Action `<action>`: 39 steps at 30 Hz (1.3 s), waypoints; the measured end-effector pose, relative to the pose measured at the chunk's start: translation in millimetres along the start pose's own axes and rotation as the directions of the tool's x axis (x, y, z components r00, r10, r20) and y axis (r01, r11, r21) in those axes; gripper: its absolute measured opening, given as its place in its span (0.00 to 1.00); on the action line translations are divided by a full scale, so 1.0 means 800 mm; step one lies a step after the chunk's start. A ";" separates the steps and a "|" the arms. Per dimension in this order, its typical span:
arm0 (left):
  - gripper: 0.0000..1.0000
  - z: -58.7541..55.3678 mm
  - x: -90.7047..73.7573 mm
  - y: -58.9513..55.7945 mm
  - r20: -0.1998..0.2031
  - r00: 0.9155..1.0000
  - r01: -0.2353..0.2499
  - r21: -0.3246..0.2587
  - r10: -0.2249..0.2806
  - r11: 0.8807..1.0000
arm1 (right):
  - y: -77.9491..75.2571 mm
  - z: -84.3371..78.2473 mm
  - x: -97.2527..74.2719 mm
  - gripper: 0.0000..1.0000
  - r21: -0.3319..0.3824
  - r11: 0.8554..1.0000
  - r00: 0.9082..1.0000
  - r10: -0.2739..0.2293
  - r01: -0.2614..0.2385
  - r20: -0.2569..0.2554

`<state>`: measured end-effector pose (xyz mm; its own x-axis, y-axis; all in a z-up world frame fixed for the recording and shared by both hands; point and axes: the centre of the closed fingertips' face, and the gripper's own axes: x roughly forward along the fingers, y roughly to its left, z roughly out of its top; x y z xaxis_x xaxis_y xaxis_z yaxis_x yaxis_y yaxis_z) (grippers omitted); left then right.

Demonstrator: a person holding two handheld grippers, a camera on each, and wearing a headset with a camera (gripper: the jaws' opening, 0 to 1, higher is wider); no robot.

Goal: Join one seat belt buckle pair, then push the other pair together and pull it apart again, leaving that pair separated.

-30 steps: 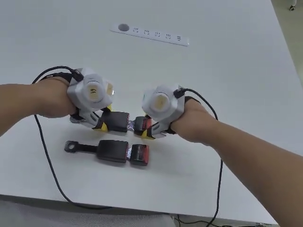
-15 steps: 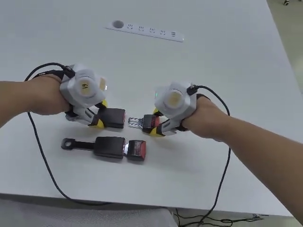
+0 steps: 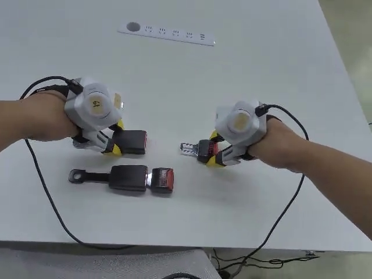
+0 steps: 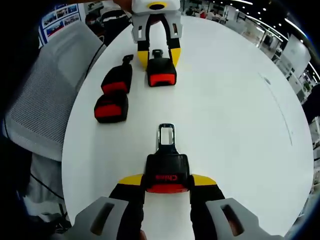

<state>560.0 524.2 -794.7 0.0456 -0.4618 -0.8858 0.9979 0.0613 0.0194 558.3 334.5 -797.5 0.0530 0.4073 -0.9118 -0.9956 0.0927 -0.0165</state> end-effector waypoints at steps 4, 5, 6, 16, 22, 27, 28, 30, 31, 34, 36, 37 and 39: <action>0.32 0.003 -0.002 -0.003 0.002 1.000 -0.006 -0.002 0.006 1.000 | 0.001 -0.009 -0.003 0.32 0.013 1.000 1.000 0.000 0.000 -0.004; 0.32 0.004 -0.003 -0.004 0.002 1.000 -0.006 -0.003 0.006 1.000 | 0.002 -0.007 -0.003 0.32 0.014 1.000 1.000 -0.002 0.002 -0.002; 0.33 0.005 -0.003 -0.004 0.001 1.000 -0.007 -0.003 0.007 1.000 | 0.003 -0.006 -0.003 0.32 0.018 1.000 1.000 -0.004 0.004 -0.002; 0.39 0.003 -0.007 0.000 0.008 1.000 -0.025 -0.073 0.025 0.997 | -0.007 -0.007 -0.007 0.42 0.030 0.998 0.998 -0.055 0.055 -0.012; 0.46 -0.001 -0.030 0.004 0.051 0.996 -0.064 -0.122 0.070 0.990 | -0.002 0.009 -0.030 0.41 0.106 0.989 0.992 -0.111 0.104 0.058; 0.51 -0.008 -0.054 -0.011 0.102 0.985 -0.121 -0.190 0.142 0.974 | 0.014 0.014 -0.045 0.44 0.201 0.968 0.980 -0.171 0.148 0.103; 0.53 -0.006 -0.060 -0.010 0.124 0.979 -0.133 -0.218 0.162 0.967 | 0.016 0.016 -0.046 0.47 0.214 0.964 0.976 -0.185 0.158 0.113; 0.56 -0.009 -0.074 -0.016 0.154 0.970 -0.142 -0.262 0.187 0.954 | 0.024 0.014 -0.045 0.52 0.243 0.956 0.972 -0.201 0.167 0.123; 0.56 -0.013 -0.079 -0.019 0.152 0.969 -0.151 -0.270 0.197 0.951 | 0.031 0.015 -0.046 0.54 0.252 0.953 0.971 -0.204 0.168 0.126; 0.60 -0.029 -0.090 -0.039 0.137 0.967 -0.170 -0.276 0.214 0.946 | 0.049 0.020 -0.051 0.59 0.292 0.940 0.964 -0.225 0.175 0.145; 0.62 -0.038 -0.096 -0.049 0.140 0.961 -0.181 -0.330 0.238 0.926 | 0.054 0.019 -0.051 0.62 0.317 0.930 0.958 -0.243 0.185 0.154; 0.64 -0.040 -0.098 -0.050 0.141 0.959 -0.185 -0.342 0.245 0.921 | 0.058 0.022 -0.055 0.64 0.345 0.919 0.950 -0.262 0.193 0.167; 0.65 -0.050 -0.105 -0.061 0.144 0.949 -0.207 -0.386 0.280 0.899 | 0.065 0.026 -0.063 0.67 0.368 0.907 0.940 -0.287 0.206 0.183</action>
<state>505.5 595.6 -739.5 0.3290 -0.5483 -0.7689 0.8705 0.4917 0.0218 505.5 337.7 -743.9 0.3501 0.5226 -0.7774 -0.8634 0.5018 -0.0516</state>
